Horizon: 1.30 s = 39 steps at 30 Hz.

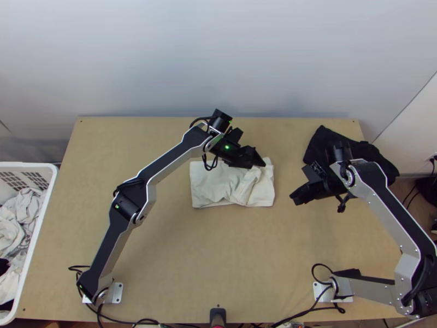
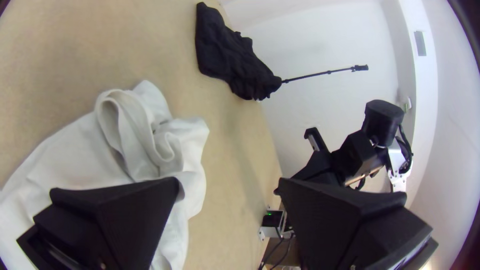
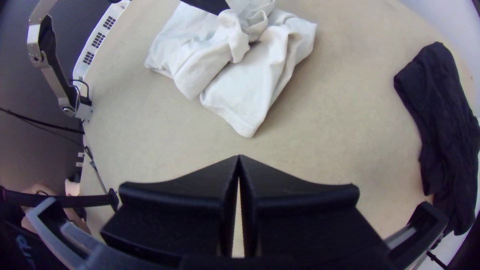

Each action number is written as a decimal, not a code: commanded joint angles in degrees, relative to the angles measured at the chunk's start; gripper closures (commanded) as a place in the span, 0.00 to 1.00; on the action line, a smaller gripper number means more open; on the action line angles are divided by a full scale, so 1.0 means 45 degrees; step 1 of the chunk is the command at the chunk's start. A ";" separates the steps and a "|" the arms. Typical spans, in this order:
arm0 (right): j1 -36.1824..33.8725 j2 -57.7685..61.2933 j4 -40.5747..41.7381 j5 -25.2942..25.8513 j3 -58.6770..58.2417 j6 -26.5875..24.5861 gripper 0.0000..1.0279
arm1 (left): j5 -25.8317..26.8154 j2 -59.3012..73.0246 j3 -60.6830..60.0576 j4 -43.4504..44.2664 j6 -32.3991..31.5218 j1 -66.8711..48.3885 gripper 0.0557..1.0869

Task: Fold the t-shirt

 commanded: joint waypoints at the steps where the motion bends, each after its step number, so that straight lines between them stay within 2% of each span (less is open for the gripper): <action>1: -0.0074 -0.0145 0.0005 0.0034 -0.0042 -0.0197 0.97 | -0.0444 -0.0685 -0.0109 -0.1834 0.1722 0.0610 0.04; 3: -0.0094 -0.0184 0.0005 0.0015 -0.0023 -0.0255 0.97 | -0.1304 -0.0880 -0.0148 -0.3475 0.3207 0.0942 0.04; 6: -0.0074 -0.0164 0.0005 0.0015 0.0153 -0.0275 0.97 | -0.3804 -0.1642 -0.0969 -0.5096 0.4906 0.1235 0.04; 8: 0.0004 -0.0086 0.0005 0.0015 0.0368 -0.0255 0.97 | -0.5171 -0.2248 -0.2043 -0.5291 0.5179 0.1430 0.04; 11: 0.0356 0.0207 0.0083 -0.0005 0.0739 -0.0236 0.97 | -0.5796 -0.2990 -0.3605 -0.5174 0.5414 0.1723 0.06; 14: 0.0688 0.0715 0.0239 -0.0005 0.1208 -0.0275 0.97 | -0.6792 -0.3576 -0.4738 -0.4881 0.5414 0.1645 0.14; 16: 0.1000 0.1223 0.0356 -0.0024 0.1657 -0.0333 0.97 | -0.7007 -0.4005 -0.5305 -0.4647 0.5414 0.1508 0.15; 18: 0.1410 0.1730 0.0493 -0.0142 0.2126 -0.0333 0.97 | -0.7124 -0.4259 -0.5695 -0.4432 0.5297 0.1371 0.24; 20: 0.1762 0.2277 0.0903 -0.0181 0.2497 -0.0333 0.97 | -0.7124 -0.4318 -0.6125 -0.4119 0.5258 0.1176 0.29; 23: 0.2192 0.3352 0.0962 -0.0337 0.3669 -0.0216 0.97 | -0.7124 -0.4005 -0.6535 -0.3670 0.5277 0.0883 0.45; 27: 0.2719 0.4523 0.1137 -0.0728 0.5212 0.0077 0.97 | -0.7222 -0.3615 -0.7101 -0.2889 0.5277 0.0727 0.62; 33: 0.3090 0.6359 0.1762 -0.0728 0.6071 0.0096 0.97 | -0.7866 -0.3087 -0.7141 -0.2576 0.5238 0.0707 0.62; 39: 0.3598 0.7668 0.2485 -0.0708 0.6227 0.0233 0.97 | -0.7964 -0.3009 -0.7062 -0.2557 0.5238 0.0727 0.62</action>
